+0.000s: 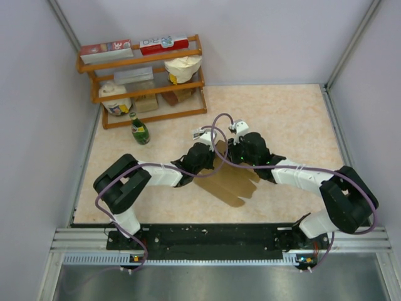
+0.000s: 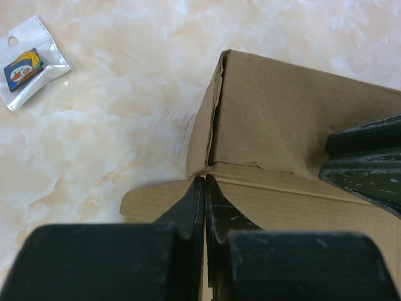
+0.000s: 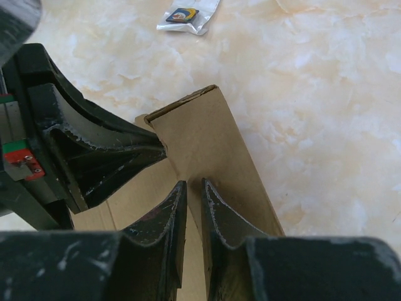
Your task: Fold the paper box
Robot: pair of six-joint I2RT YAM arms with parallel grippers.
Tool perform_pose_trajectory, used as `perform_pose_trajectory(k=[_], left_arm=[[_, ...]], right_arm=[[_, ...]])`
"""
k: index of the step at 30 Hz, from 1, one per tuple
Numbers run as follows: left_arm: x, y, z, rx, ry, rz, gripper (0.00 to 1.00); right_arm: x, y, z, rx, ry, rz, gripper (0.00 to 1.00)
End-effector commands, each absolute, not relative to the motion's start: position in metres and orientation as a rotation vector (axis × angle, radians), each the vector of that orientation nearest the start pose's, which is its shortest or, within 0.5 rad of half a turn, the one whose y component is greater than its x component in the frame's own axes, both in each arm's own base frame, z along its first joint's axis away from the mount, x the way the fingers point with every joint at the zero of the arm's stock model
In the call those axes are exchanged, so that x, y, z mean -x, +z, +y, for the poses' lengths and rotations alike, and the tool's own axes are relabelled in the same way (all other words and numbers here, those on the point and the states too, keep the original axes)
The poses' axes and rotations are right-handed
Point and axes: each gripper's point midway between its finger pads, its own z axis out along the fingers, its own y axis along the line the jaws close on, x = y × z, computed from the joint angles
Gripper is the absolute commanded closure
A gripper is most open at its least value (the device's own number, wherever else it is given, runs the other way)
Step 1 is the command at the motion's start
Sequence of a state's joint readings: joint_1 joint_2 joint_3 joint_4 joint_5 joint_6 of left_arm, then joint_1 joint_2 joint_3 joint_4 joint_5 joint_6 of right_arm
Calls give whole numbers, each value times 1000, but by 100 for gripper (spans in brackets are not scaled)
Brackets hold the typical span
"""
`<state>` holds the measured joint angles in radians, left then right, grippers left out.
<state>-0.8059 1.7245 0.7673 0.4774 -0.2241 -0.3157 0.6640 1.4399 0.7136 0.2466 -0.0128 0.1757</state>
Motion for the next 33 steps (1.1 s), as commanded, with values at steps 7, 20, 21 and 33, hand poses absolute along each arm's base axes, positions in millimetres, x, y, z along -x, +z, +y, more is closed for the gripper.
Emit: perform_pose_trajectory(k=[7,20,21,33], left_arm=[[-340,62,-315,-376,-487,2011,100],[-311,87,-282,-356,-481,1990,100],[-308,90,-278,-351,-486,1985,100],[-283,126,-250,-324,-504,1947,93]], right_arm=[[-313,92,258,536,536,2070,86],[-322,127,250,480,495,2006,83],[-323,131,249,475,486,2002,82],[-330,173,239,407,456,1943,70]])
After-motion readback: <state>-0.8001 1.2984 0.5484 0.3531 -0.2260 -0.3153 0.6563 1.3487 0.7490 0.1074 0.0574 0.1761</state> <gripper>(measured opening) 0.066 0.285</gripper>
